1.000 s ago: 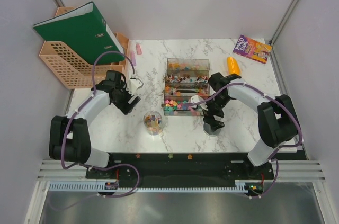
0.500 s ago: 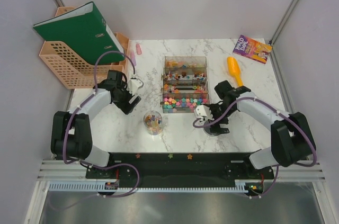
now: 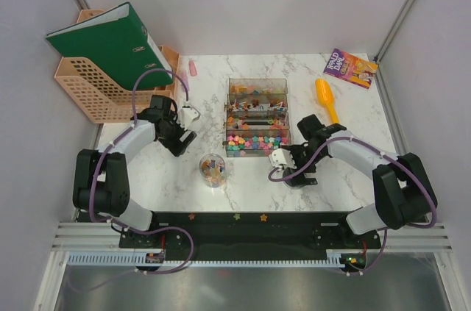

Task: Pack the candies
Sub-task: Adjust the storage box at the center of the board, then pick up the bottle lid at the center of the board.

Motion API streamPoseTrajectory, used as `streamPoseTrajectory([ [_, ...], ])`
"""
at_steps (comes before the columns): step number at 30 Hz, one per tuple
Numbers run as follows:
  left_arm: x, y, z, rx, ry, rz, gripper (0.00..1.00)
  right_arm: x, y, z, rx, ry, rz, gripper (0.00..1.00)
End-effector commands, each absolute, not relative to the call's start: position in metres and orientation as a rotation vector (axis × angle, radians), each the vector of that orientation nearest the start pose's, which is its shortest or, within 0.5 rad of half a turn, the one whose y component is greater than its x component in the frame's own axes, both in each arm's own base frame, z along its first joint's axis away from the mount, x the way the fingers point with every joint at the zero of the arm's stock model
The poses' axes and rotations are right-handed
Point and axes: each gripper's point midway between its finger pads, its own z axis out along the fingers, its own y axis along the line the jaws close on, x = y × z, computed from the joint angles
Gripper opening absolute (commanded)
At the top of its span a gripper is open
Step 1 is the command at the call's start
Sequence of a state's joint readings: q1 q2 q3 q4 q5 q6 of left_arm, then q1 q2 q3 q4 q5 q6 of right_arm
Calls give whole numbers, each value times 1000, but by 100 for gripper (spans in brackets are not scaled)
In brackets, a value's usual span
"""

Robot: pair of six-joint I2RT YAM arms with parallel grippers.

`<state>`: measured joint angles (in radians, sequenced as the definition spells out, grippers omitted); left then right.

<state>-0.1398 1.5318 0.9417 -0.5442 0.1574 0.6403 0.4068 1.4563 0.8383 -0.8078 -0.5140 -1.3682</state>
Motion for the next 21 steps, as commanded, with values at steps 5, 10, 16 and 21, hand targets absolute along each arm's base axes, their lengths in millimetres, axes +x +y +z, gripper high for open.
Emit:
streamPoseTrajectory([
  [5, 334, -48, 58, 1031, 2436, -31, 92, 210, 145, 31, -2207, 1629, 548, 98],
  [10, 336, -49, 57, 1023, 2442, -36, 92, 208, 143, 28, -2222, 1626, 553, 98],
  [16, 339, -48, 57, 1025, 2442, -29, 92, 204, 142, 26, -2235, 1602, 553, 98],
  [21, 341, -49, 56, 1023, 2446, -35, 92, 205, 141, 22, -2239, 1620, 558, 98],
])
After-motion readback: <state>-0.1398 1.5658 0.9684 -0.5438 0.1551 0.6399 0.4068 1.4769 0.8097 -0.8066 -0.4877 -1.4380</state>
